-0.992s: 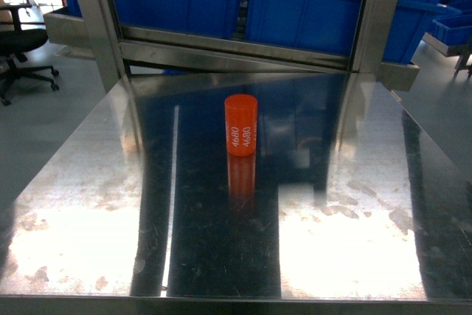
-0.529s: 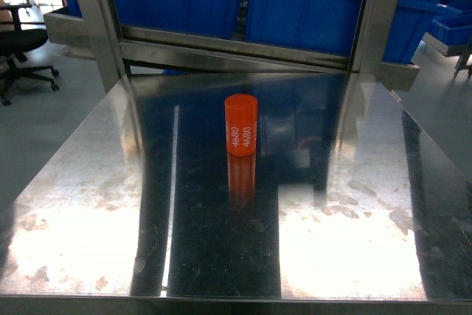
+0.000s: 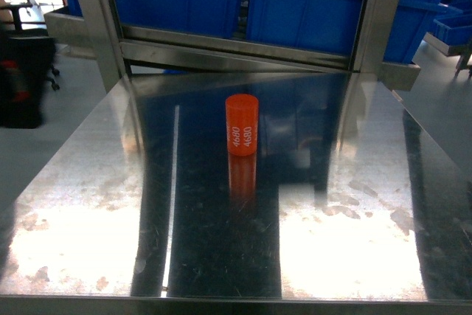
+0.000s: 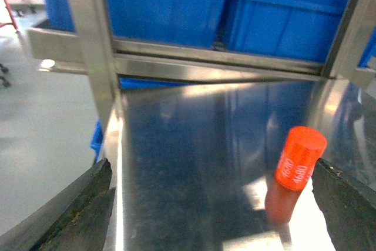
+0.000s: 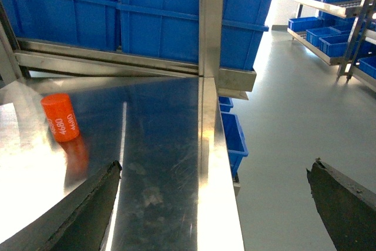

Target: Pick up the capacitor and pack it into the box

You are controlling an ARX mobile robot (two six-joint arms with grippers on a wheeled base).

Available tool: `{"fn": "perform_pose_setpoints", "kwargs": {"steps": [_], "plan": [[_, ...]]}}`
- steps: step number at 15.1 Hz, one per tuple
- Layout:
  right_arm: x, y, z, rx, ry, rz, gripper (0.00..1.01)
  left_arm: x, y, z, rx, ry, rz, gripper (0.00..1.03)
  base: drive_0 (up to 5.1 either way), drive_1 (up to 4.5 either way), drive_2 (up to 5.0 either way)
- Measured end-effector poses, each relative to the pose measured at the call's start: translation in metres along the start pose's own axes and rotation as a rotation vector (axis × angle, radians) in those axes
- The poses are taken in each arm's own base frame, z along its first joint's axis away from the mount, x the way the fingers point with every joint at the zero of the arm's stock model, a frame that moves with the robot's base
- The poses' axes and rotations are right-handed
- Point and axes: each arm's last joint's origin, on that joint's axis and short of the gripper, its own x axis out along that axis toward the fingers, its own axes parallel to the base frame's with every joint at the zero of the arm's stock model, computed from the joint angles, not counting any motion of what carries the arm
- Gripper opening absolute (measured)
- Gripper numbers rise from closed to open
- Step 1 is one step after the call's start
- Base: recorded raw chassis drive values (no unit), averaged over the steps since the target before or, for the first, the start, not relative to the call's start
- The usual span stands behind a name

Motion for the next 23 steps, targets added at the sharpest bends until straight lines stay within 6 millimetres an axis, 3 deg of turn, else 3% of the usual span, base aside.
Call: {"fn": "perform_pose_setpoints", "kwargs": {"steps": [5,9,12,15,18,23], "plan": [[0.000,0.000,0.000,0.000,0.000,0.000,0.98,0.111,-0.084,-0.015,0.004,0.110,-0.157,0.98,0.0,0.00,0.0],[0.000,0.000,0.000,0.000,0.000,0.000,0.98,0.168,-0.107,-0.047,0.016,0.205,-0.151,0.98,0.0,0.00,0.0],[0.000,0.000,0.000,0.000,0.000,0.000,0.98,0.191,-0.120,-0.066,0.020,0.250,-0.164,0.98,0.0,0.00,0.0],[0.000,0.000,0.000,0.000,0.000,0.000,0.98,0.202,-0.125,-0.085,0.026,0.290,-0.164,0.98,0.0,0.00,0.0],[0.000,0.000,0.000,0.000,0.000,0.000,0.98,0.227,-0.131,-0.115,0.035,0.325,-0.131,0.98,0.0,0.00,0.0],[0.000,0.000,0.000,0.000,0.000,0.000,0.98,0.235,-0.133,-0.114,0.028,0.326,-0.118,0.98,0.0,0.00,0.0]]}}
